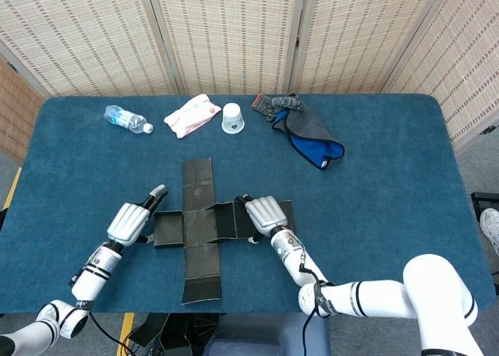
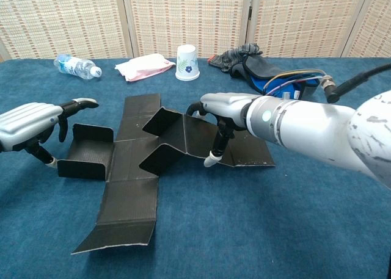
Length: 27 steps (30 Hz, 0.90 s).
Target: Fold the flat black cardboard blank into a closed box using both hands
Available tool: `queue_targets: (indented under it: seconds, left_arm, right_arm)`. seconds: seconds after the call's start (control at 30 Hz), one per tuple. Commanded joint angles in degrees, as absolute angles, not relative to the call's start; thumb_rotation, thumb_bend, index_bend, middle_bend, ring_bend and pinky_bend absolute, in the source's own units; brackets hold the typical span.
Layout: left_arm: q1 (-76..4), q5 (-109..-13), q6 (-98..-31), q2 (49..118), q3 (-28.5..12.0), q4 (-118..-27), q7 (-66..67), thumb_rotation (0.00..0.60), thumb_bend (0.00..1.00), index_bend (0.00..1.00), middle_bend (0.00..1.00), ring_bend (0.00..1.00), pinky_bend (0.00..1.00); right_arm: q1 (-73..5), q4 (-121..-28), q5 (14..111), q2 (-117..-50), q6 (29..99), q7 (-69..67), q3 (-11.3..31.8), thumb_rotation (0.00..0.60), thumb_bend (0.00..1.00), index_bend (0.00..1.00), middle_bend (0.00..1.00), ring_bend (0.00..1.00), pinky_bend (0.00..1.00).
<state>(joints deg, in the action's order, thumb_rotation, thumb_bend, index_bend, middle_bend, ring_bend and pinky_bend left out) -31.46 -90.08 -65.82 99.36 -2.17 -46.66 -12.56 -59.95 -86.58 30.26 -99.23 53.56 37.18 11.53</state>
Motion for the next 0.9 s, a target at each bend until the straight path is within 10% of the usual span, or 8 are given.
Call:
queue_targets:
  seconds: [0.03,0.9]
  left_arm:
    - [-31.8,-89.1,-65.6,99.2,-2.8,-48.9,-14.2,0.6,0.07,0.0,0.0,0.51,0.67]
    - [-34.2,-81.7,-56.3,92.2,-6.3,-67.2,-31.7,0.6,0.07,0.0,0.0,0.51,0.7]
  right_arm:
    - [-59.8,-86.6,31.1,-99.2,53.4,36.6,11.4,0.6,0.19,0.22,0.28,0.79,0.89]
    - [-62.7,-86.2,41.6,-93.6,48.6,38.3,8.7,0.6,0.19,0.26,0.3,0.79,0.91]
